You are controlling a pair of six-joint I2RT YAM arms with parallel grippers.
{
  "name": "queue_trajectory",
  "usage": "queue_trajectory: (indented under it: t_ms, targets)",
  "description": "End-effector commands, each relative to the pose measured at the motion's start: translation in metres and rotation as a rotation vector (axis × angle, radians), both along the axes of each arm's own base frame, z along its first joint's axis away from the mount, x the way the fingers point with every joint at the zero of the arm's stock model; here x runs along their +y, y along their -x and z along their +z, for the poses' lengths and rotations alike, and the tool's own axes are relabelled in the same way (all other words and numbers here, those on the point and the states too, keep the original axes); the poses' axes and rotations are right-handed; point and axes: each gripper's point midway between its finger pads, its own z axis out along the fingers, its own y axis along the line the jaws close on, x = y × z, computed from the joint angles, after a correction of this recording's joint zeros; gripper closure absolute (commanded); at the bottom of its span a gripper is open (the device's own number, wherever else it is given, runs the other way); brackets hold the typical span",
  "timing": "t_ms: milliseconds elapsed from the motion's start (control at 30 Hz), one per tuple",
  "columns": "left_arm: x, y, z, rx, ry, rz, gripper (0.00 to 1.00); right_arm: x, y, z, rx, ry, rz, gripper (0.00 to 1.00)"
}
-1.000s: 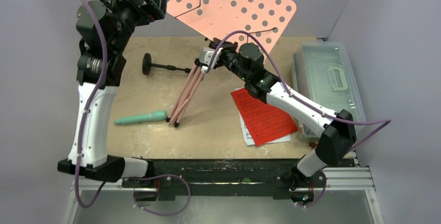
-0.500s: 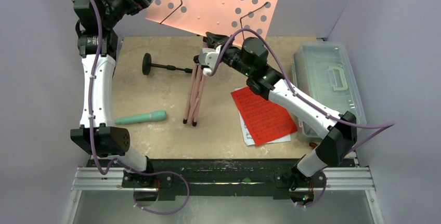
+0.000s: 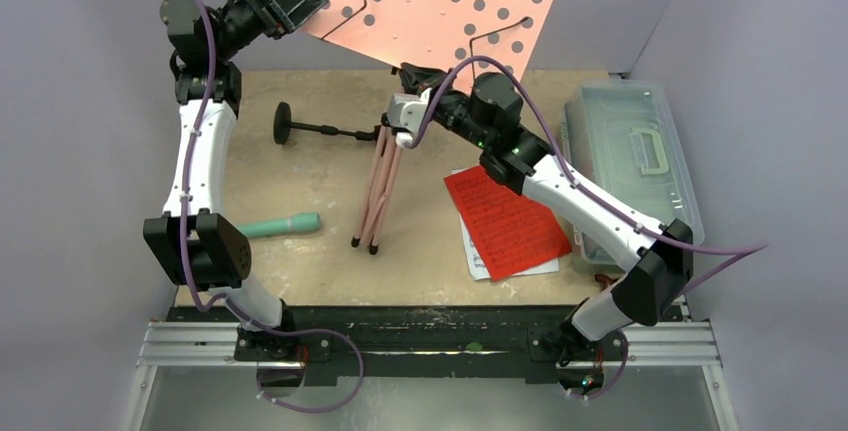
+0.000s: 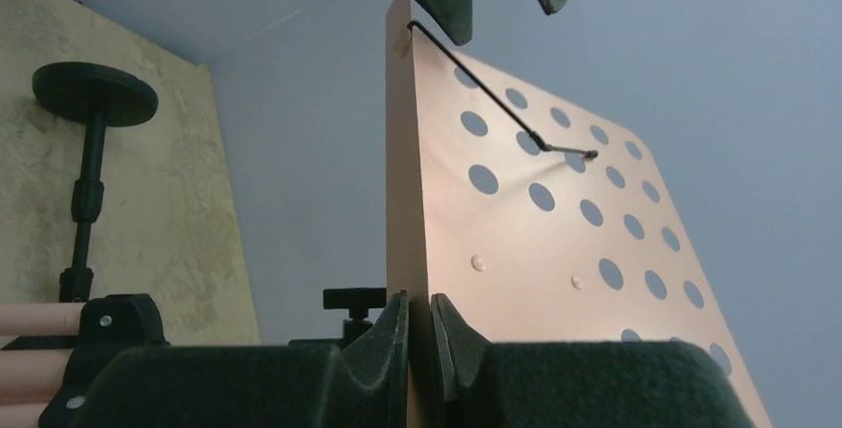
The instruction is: Set up the instrument practice props
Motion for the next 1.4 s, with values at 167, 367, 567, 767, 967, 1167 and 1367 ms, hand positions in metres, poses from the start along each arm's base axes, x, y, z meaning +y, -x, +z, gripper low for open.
queue_trajectory:
  t_ms: [167,367,567,767,967,1167,1367]
  targets:
    - [0.030,-0.005,0.023,-0.052,-0.212,0.234,0.08,-0.062,0.077,0.179,-0.491,-0.340,0.007,1.00]
    - [0.038,-0.037,-0.024,0.153,-0.152,0.227,0.13,-0.063,0.072,0.175,-0.450,-0.349,-0.005,1.00]
    - [0.032,-0.030,-0.074,0.204,-0.103,0.192,0.13,-0.059,0.038,0.126,-0.143,-0.454,-0.053,1.00]
    - [0.017,-0.028,-0.156,0.350,-0.149,0.160,0.13,-0.042,-0.037,-0.007,0.304,-0.487,-0.288,0.75]
    - [-0.002,-0.019,-0.241,0.473,-0.290,0.157,0.13,-0.022,-0.076,-0.126,0.725,-0.289,-0.328,0.22]
    - [-0.007,-0.010,-0.266,0.513,-0.362,0.148,0.13,-0.037,-0.101,-0.198,1.084,-0.273,-0.444,0.12]
    - [-0.025,-0.002,-0.271,0.511,-0.382,0.110,0.13,-0.046,-0.116,-0.254,1.206,-0.160,-0.542,0.18]
